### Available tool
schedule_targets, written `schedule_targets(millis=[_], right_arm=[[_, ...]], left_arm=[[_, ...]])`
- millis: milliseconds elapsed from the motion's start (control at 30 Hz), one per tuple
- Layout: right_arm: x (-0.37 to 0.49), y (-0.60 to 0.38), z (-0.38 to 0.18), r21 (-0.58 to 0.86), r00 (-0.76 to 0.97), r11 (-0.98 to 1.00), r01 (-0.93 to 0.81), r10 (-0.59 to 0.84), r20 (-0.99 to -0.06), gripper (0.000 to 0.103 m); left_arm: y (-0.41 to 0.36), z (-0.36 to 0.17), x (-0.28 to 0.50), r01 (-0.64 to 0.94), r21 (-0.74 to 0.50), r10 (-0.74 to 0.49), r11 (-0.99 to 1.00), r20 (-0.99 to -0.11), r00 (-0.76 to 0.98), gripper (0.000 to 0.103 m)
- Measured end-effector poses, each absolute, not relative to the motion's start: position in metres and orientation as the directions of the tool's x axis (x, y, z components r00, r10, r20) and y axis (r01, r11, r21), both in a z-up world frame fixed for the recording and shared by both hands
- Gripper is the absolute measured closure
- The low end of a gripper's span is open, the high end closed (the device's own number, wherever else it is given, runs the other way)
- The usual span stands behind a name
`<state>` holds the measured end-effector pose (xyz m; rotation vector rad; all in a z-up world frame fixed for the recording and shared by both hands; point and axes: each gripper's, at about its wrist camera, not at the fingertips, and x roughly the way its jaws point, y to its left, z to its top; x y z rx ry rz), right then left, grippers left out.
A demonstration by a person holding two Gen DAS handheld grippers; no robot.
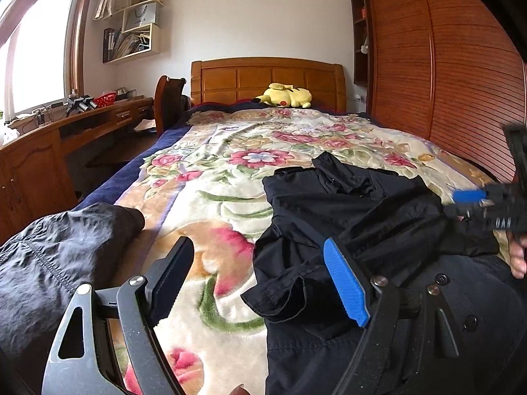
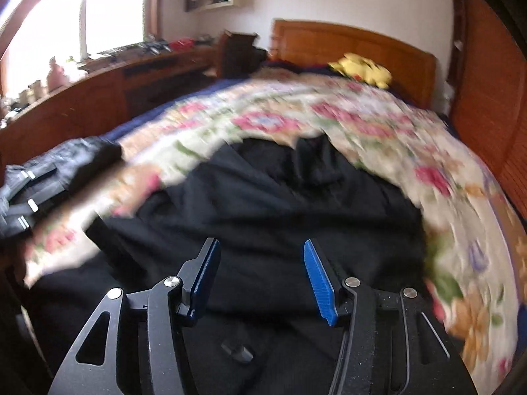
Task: Fold large clothes
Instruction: 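Withdraw the open right tool from the coat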
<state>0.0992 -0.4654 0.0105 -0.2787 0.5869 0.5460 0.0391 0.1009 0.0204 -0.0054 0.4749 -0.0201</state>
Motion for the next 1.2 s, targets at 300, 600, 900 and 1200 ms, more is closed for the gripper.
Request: schedule_targets(millis=[300, 600, 900, 1200], right_arm=[[0.096, -0.504, -0.028, -0.13, 0.726, 0.89, -0.438, 0.265, -0.635, 0.048], [0.101, -0.505, -0.046, -0.099, 0.717, 0.902, -0.419, 0.262, -0.646, 0.048], [0.104, -0.51, -0.057, -0.048, 0.708, 0.905, -0.423, 0.297, -0.64, 0.048], [0.101, -0.516, -0.06, -0.056, 0.713, 0.905, -0.422, 0.293, -0.636, 0.048]], left_arm=[[0.083, 0.011, 0.044, 0.073, -0.002, -0.064, 0.997, -0.503, 0.862, 0.021], [0.052, -0.008, 0.051, 0.179, 0.033, -0.126, 0.983, -0.588, 0.799, 0.021], [0.062, -0.02, 0.051, 0.177, -0.037, -0.16, 0.983, -0.632, 0.758, 0.03], [0.062, -0.023, 0.051, 0.151, -0.015, -0.125, 0.988, -0.647, 0.752, 0.084]])
